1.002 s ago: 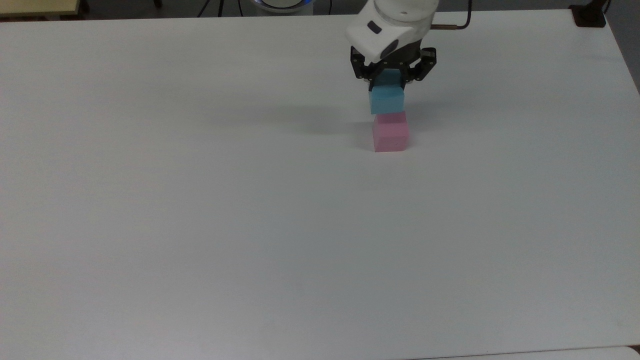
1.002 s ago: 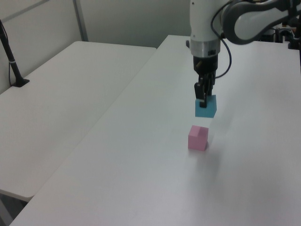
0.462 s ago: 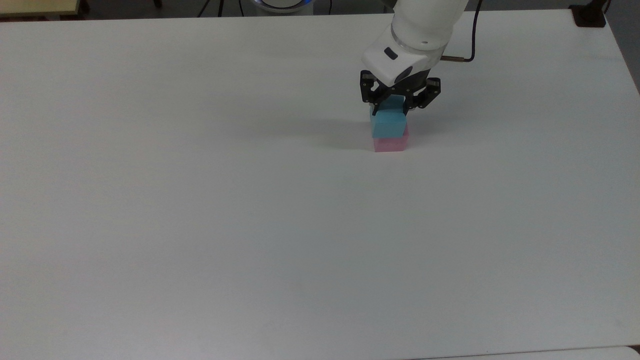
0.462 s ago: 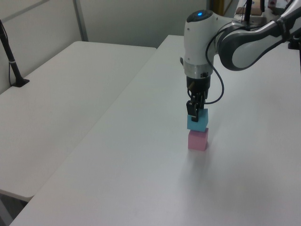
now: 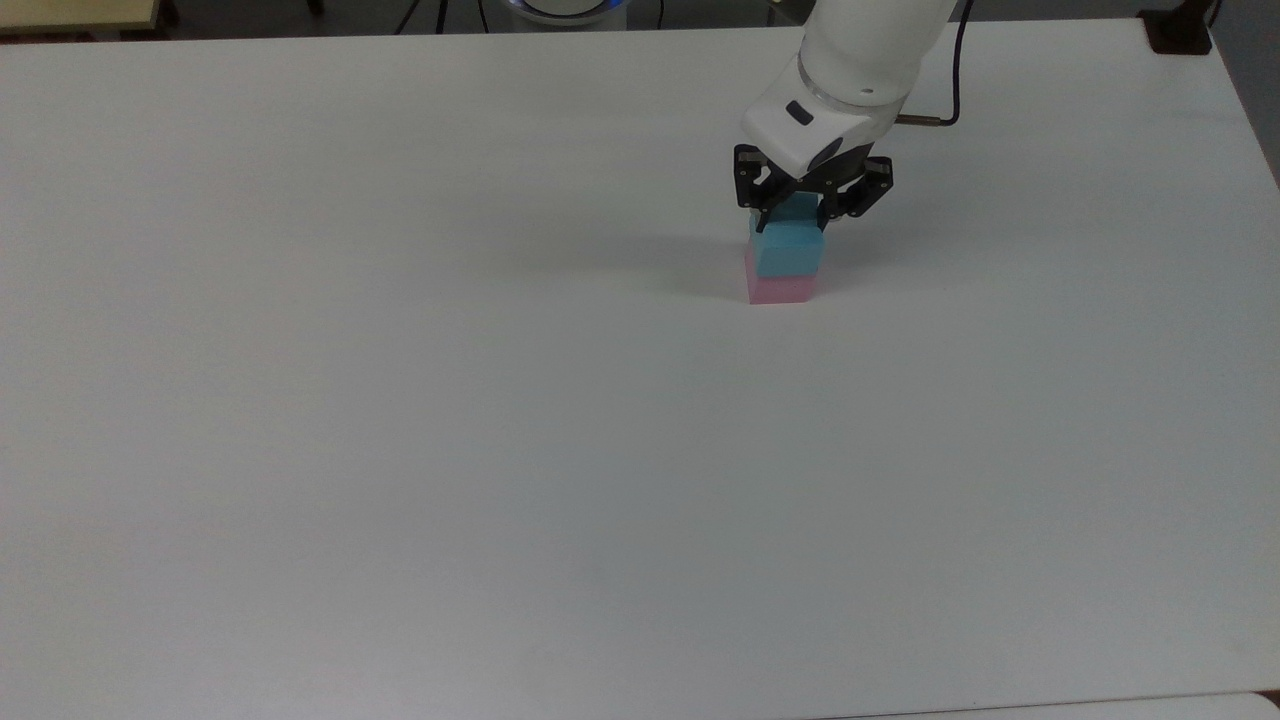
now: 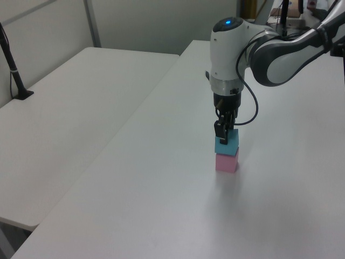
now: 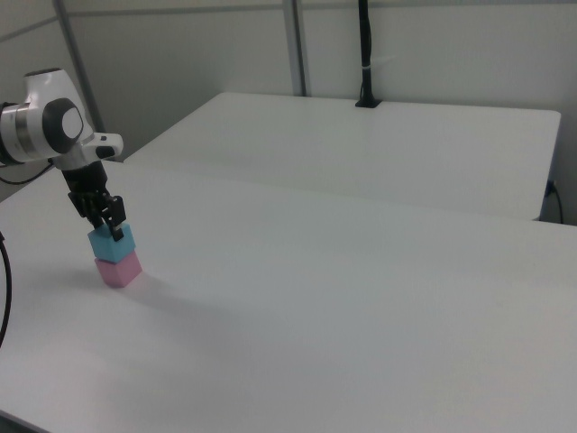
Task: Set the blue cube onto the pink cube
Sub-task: 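Lower the light-blue cube onto the pink cube, then open the gripper to release the light-blue cube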
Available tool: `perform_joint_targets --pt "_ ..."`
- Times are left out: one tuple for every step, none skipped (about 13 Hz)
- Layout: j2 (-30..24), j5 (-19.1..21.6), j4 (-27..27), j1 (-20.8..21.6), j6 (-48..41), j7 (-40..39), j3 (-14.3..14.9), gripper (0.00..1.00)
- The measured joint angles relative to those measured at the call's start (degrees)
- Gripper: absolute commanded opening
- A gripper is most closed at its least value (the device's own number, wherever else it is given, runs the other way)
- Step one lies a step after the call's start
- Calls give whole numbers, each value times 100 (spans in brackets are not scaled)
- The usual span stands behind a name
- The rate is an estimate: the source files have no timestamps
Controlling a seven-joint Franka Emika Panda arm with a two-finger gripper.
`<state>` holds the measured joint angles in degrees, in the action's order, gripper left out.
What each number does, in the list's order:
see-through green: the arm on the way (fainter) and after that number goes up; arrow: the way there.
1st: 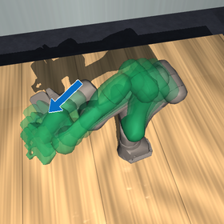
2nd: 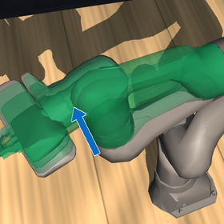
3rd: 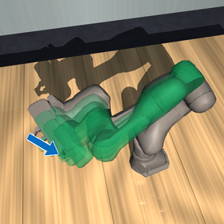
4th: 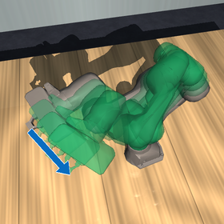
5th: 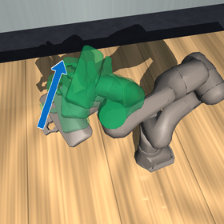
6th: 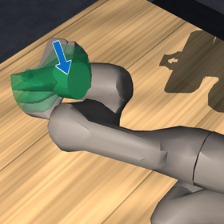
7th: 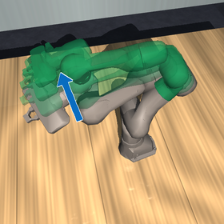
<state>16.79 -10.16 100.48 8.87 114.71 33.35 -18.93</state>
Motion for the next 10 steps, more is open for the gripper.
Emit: perform_joint_targets --pt "0 0 -1 26 1 0 0 100" --pt "1 -3 -1 43 1 8 0 100" --pt "3 -14 -1 52 1 55 0 100" --pt "4 -36 -1 52 1 88 0 100" --pt "8 -60 -1 49 1 112 0 100" --pt "10 -64 -1 44 1 121 0 100" --pt "9 -68 -12 35 1 134 1 100" --pt "-13 -81 -57 2 1 168 10 100" --pt "-60 -84 -107 -59 -23 192 15 100" --pt "-193 -84 -248 -231 -262 200 23 100"
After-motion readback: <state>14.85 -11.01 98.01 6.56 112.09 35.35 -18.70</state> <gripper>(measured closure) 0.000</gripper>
